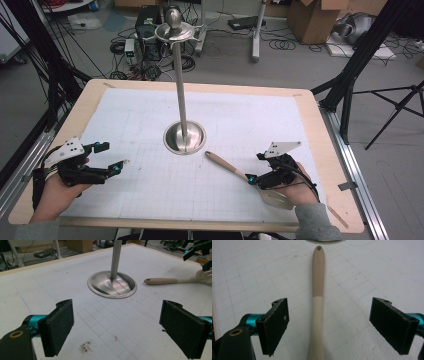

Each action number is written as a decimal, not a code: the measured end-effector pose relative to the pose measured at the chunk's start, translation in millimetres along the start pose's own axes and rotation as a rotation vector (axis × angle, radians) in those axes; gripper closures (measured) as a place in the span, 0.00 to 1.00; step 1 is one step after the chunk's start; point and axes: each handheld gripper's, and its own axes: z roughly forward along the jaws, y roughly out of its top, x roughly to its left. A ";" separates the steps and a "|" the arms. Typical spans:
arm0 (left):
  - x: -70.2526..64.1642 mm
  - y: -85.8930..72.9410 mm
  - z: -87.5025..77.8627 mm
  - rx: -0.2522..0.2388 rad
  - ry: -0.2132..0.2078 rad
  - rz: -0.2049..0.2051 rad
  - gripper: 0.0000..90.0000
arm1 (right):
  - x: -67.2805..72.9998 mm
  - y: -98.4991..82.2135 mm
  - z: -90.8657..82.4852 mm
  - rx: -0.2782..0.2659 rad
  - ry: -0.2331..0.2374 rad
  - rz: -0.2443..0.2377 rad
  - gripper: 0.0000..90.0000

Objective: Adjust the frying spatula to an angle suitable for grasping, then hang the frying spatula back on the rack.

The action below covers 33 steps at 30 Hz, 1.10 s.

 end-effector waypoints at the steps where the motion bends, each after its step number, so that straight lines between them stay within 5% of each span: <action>1: 0.1 -0.2 0.6 0.004 -0.001 0.003 0.14 | -0.2 -0.8 -0.3 0.002 -0.001 0.002 0.17; 21: -0.8 -1.1 0.4 0.006 -0.003 0.001 0.14 | -0.8 -1.4 5.4 0.070 0.058 0.000 0.19; 33: -0.4 -2.0 -1.1 0.008 0.000 0.003 0.14 | 1.0 -0.7 9.9 0.131 0.109 -0.007 0.34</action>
